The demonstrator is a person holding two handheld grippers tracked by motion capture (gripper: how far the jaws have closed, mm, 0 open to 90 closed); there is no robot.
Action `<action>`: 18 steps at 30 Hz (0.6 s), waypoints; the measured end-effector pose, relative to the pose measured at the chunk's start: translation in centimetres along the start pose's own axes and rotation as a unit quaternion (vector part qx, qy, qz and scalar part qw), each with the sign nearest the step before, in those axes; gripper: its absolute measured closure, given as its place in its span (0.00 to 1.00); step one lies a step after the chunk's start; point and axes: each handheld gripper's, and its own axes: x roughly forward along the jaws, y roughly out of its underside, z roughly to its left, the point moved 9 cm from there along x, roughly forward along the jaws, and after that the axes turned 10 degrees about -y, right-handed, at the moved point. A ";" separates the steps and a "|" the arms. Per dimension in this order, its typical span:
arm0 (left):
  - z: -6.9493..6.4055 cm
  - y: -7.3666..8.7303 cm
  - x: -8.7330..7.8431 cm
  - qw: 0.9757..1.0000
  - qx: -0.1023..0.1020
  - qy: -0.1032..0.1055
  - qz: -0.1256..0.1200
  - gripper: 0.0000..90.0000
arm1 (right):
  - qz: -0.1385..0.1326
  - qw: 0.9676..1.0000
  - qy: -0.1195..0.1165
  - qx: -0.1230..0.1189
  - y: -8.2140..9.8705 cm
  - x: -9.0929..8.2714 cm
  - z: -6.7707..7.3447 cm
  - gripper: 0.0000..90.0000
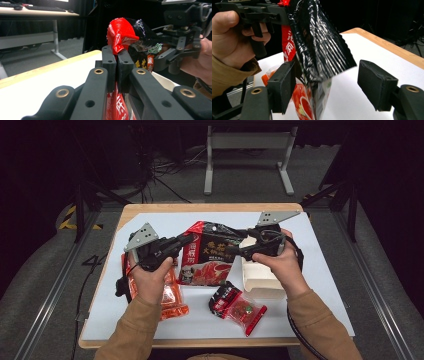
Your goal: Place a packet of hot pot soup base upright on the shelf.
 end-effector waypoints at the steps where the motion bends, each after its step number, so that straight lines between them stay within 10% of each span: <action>1: -0.1 0.0 0.0 1.000 0.000 0.001 0.001 0.97 | 0.000 1.000 -0.002 0.004 0.0 0.2 0.0 0.35; 9: -0.5 0.3 0.3 1.000 0.004 0.007 0.004 0.97 | 0.014 1.000 -0.016 0.009 0.3 1.3 -0.1 0.39; 18: -0.9 0.4 0.5 1.000 0.006 0.010 0.006 0.97 | 0.026 0.999 -0.029 0.004 0.3 1.8 0.2 0.70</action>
